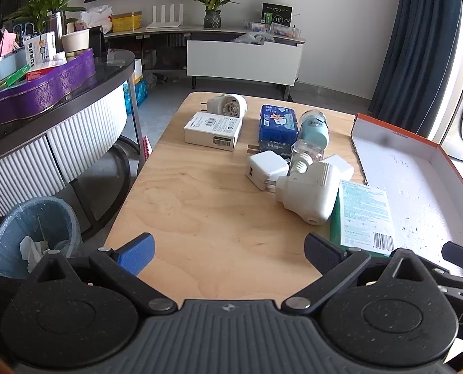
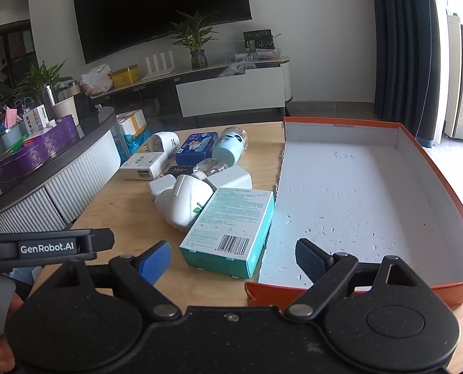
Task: Organize rigid objects
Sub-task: 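Move the right gripper toward the teal Adhesive Bandages box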
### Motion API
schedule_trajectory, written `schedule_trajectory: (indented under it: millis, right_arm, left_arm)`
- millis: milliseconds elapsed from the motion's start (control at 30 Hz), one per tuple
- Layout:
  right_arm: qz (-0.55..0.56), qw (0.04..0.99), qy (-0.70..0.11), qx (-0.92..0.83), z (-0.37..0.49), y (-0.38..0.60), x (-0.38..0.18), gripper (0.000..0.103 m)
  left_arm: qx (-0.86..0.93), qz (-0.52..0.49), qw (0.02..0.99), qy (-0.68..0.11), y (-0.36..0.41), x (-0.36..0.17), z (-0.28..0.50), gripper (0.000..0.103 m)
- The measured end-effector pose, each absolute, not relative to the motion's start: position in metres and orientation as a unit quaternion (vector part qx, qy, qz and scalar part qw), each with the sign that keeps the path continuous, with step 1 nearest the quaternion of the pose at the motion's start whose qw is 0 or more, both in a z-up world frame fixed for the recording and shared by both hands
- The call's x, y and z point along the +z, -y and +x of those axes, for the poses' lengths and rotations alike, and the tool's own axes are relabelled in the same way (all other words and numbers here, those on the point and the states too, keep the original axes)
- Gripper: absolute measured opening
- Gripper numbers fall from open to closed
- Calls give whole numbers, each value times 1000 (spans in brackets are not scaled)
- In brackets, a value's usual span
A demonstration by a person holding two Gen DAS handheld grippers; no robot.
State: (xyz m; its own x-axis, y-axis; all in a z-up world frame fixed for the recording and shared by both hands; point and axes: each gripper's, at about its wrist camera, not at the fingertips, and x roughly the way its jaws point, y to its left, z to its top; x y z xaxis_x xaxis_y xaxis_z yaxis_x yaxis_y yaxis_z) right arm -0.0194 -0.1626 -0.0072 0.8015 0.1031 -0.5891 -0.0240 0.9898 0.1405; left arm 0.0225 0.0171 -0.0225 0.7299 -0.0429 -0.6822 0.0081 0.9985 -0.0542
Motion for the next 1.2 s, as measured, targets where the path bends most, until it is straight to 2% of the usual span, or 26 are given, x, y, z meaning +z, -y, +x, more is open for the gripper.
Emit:
schedule_trajectory:
  millis: [1200]
  right_arm:
    - [78,923,-375,11,25,149,-21,102]
  left_arm:
    - [-26,-38,920,-390,-31,-29,49,103]
